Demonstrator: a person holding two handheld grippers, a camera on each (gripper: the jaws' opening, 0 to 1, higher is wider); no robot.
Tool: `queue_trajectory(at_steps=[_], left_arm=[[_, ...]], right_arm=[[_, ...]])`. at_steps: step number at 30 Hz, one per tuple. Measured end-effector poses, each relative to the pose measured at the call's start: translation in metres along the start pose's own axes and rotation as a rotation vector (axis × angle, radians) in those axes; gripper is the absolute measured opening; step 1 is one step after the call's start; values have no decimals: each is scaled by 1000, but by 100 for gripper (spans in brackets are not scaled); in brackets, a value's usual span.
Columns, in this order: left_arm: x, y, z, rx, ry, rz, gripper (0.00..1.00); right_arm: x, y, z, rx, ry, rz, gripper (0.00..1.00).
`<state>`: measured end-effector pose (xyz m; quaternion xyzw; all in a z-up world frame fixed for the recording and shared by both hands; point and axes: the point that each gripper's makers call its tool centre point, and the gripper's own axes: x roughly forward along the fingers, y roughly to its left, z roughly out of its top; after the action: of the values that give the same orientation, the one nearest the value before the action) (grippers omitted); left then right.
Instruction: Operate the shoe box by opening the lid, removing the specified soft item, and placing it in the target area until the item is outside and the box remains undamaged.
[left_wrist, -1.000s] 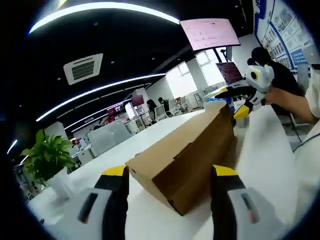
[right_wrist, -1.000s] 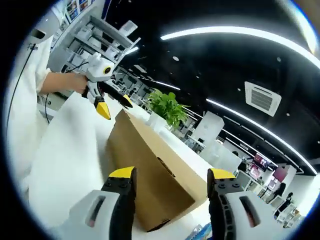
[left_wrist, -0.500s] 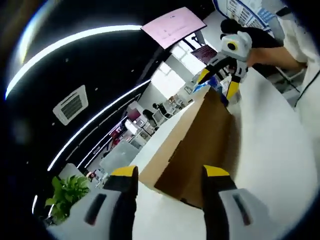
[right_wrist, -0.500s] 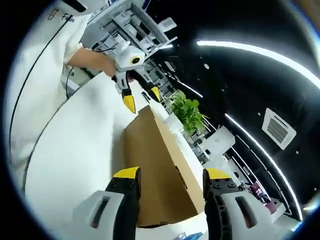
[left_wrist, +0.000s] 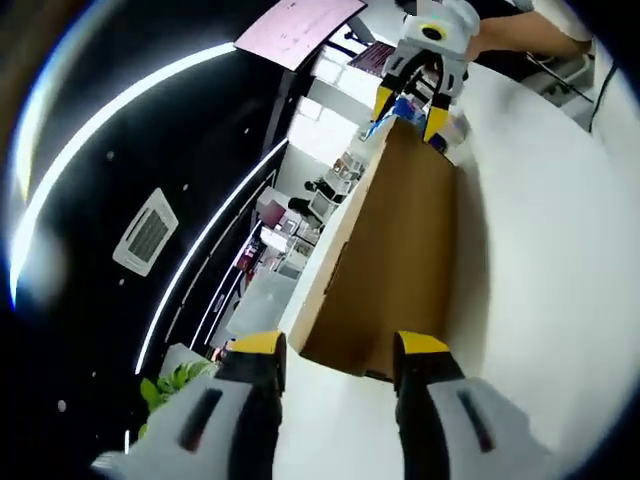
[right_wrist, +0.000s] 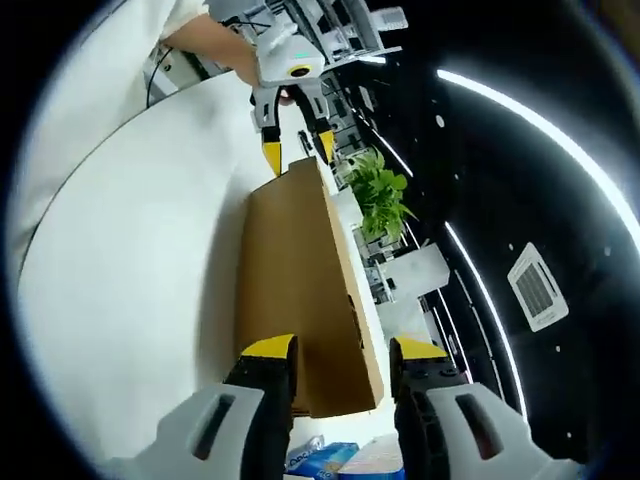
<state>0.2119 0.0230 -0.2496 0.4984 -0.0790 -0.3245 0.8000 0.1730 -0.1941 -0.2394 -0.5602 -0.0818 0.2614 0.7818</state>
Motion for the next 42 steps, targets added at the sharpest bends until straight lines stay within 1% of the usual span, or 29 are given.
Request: queue_trajectory(at_steps=[1,2,3,4,5,6,7,8,9,12,13,16,23,26,31,32,34,37,39,42], left_arm=[[-1,1,2,7,-8,11,43],[0,2,2,6,-8,15,43],[0,2,2,4,-5,14,43],[0,2,1,9,-3,13,43],[1,2,1,28,3,24,41],[1,5,1,51,7,42,38],[1,4,1,67,11,41,35],[3,3,0,60,19,36,33],[4,3,-1,62,33,38,34],[5,1,1,59,29,30,35],[6,1,1,72,30,30,35],[6,1,2,78,29,33,35],[4,2,1,68,39,46,34],[4,2,2,62,32,46,33],[4,0,1,64,36,49,33],[5,-1,1,75,37,53,33],[5,-2,1,90,42,57,33],[6,-3,-1,91,42,56,32],[6,-7,-4,96,47,43,32],[7,-11,-6,72,58,18,31]], right_arm=[[0,-1,-1,11,4,-6,42],[0,1,-1,21,1,5,41],[1,3,-2,6,6,10,40],[1,3,-5,-13,24,9,39],[2,5,-8,-33,44,15,38],[2,6,-11,-39,49,15,38],[3,4,-12,-37,52,5,38],[2,2,-11,-27,49,-7,38],[2,0,-11,-19,43,-20,37],[0,-2,-14,-14,60,-40,36],[-1,0,-14,-15,59,-36,36],[0,2,-18,-45,87,-35,32],[0,4,-19,-58,98,-47,31],[0,6,-21,-67,105,-45,31],[1,6,-21,-68,110,-50,31],[1,6,-22,-67,114,-52,31],[2,8,-24,-59,119,-47,30],[2,12,-24,-72,128,-32,30],[2,14,-24,-65,130,-25,29],[2,18,-25,-50,127,-10,29]])
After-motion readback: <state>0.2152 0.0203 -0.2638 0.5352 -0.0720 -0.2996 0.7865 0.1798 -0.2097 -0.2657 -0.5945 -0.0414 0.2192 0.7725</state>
